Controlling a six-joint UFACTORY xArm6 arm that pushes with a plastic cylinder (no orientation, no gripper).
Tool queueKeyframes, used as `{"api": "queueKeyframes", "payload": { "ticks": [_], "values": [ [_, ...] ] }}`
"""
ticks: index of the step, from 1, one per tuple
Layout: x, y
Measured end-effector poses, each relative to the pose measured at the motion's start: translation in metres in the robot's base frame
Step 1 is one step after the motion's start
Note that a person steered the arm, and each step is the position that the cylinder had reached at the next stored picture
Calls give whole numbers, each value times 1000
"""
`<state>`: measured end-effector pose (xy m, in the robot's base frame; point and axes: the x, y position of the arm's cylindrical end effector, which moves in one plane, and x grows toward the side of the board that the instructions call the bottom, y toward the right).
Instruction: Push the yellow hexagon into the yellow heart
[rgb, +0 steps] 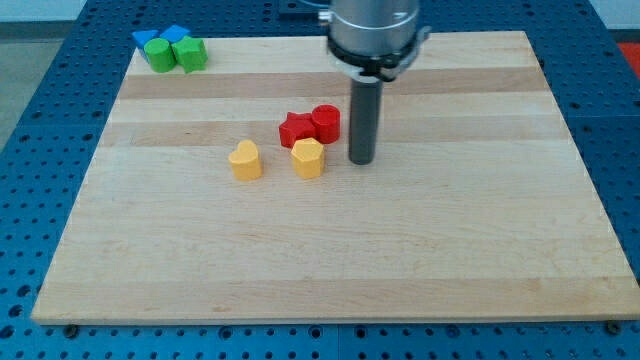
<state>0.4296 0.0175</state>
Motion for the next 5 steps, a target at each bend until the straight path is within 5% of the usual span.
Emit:
{"api": "queueKeyframes", "payload": {
  "ticks": [3,5],
  "values": [
    [4,-58],
    [31,-20]
  ]
}}
